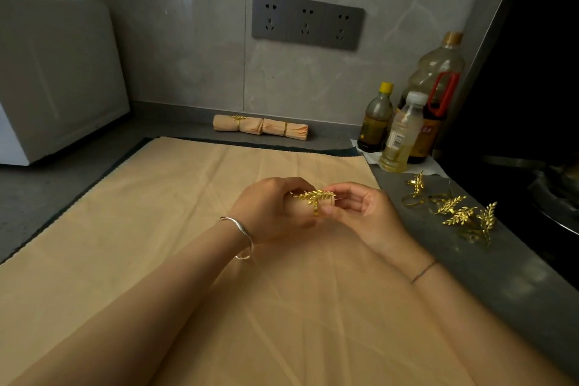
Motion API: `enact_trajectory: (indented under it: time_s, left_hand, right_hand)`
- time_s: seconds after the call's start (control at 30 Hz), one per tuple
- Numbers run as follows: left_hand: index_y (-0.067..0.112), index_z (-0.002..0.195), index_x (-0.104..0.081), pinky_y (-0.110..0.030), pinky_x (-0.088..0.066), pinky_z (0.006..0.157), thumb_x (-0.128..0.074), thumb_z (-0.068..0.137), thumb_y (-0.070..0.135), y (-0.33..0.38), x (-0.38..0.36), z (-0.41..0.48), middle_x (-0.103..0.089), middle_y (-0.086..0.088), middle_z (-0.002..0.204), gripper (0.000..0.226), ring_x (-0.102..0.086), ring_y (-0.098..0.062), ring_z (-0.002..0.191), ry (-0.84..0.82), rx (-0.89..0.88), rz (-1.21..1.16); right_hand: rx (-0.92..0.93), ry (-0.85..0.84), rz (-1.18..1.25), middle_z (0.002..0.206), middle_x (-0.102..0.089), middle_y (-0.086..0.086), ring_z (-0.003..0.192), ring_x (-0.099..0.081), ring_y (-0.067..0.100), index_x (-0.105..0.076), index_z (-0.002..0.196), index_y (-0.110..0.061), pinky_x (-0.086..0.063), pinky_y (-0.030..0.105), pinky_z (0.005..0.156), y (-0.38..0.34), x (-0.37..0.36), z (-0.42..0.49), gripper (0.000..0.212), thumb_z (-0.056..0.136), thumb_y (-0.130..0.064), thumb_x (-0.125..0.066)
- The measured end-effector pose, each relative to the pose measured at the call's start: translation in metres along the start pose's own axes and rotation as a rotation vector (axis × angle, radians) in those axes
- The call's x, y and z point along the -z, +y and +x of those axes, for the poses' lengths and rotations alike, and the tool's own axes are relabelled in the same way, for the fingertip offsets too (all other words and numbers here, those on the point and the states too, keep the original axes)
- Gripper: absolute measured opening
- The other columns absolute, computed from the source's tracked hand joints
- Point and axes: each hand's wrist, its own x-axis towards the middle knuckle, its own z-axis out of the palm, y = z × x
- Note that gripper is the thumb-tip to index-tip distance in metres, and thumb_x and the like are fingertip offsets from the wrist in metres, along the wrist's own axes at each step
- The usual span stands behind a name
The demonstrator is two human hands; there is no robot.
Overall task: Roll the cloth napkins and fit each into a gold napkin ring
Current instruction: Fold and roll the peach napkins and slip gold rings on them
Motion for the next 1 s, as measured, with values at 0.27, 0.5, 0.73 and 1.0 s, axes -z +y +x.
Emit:
enact_trajectory:
  time_s: [0.27,0.5,0.73,1.0]
  left_hand:
    - [0.035,0.116,-0.057,-0.026,-0.05,0.078,-0.071,0.074,0.043,-0.006,0.011,0.003,-0.064,0.01,0.107,0.045,-0.055,-0.009,0.089,-0.024,0.033,0.121]
    - [0.031,0.122,-0.056,-0.025,-0.047,0.081,-0.069,0.077,0.043,-0.005,0.015,0.003,-0.063,0.009,0.111,0.048,-0.053,-0.009,0.094,-0.009,-0.018,0.195]
    - [0.035,0.122,-0.051,-0.018,-0.046,0.086,-0.079,0.068,0.042,-0.025,0.013,-0.001,-0.056,0.014,0.114,0.061,-0.054,-0.007,0.1,-0.16,0.09,-0.039]
    - [0.024,0.119,-0.059,-0.01,-0.044,0.074,-0.076,0.073,0.038,-0.031,0.01,0.0,-0.064,0.007,0.111,0.051,-0.056,-0.007,0.09,-0.185,0.057,-0.017]
  right_hand:
    - [-0.029,0.012,0.002,0.094,-0.07,-0.009,0.083,-0.068,0.005,-0.065,0.093,-0.021,-0.052,0.016,0.071,0.0,0.012,0.001,0.031,0.074,0.002,-0.073]
    - [-0.094,-0.003,-0.048,0.1,-0.069,-0.001,0.088,-0.069,0.012,-0.062,0.094,-0.017,-0.055,0.023,0.076,0.003,0.024,0.0,0.029,0.074,0.0,-0.074]
    - [-0.171,-0.116,-0.162,0.103,-0.066,0.005,0.088,-0.066,0.007,-0.058,0.1,-0.004,-0.053,0.02,0.08,0.005,0.033,-0.004,0.036,0.07,0.0,-0.078]
    - [0.002,-0.14,-0.448,0.115,-0.059,-0.016,0.106,-0.054,-0.001,-0.058,0.117,-0.034,-0.046,0.019,0.091,-0.001,0.005,0.002,0.053,0.069,-0.032,-0.081]
